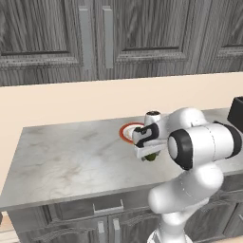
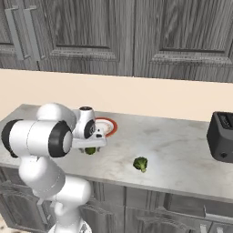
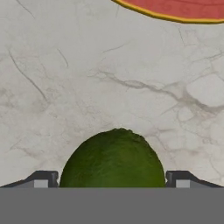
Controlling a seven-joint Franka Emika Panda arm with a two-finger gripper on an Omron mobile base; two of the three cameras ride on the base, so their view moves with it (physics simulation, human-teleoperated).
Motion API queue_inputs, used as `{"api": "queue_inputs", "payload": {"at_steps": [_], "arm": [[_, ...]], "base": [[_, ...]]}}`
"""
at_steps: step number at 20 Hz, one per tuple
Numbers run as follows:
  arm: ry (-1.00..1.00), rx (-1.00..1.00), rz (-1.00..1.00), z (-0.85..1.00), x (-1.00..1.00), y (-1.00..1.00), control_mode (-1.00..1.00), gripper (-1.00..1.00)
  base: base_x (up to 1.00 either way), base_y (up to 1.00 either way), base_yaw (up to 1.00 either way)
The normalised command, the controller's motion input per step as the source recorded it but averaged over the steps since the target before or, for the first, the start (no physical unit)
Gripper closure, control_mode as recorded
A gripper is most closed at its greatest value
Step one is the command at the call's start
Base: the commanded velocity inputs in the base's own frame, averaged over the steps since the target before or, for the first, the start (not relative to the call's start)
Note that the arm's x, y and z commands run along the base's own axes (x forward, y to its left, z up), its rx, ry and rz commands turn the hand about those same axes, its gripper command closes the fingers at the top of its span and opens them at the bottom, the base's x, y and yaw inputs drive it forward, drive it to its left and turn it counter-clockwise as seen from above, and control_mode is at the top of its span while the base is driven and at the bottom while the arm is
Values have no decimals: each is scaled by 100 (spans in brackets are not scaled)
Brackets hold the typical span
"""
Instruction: Place the lime and broccoli inside the fridge drawer. Close the drawer after placing the vegetables.
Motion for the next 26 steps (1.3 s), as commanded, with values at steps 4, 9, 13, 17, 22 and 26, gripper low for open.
{"api": "queue_inputs", "payload": {"at_steps": [4,9,13,17,22,26], "arm": [[0,0,0,-17,0,0,-100,100],[0,1,0,3,-6,-8,-100,100],[-4,0,0,89,-50,-41,-100,100],[-3,0,0,100,-43,-30,-100,100],[-12,0,0,100,-61,-19,-100,100],[-13,0,0,90,-65,-6,-100,100]], "base": [[0,0,0],[0,0,0],[0,0,0],[0,0,0],[0,0,0],[0,0,0]]}}
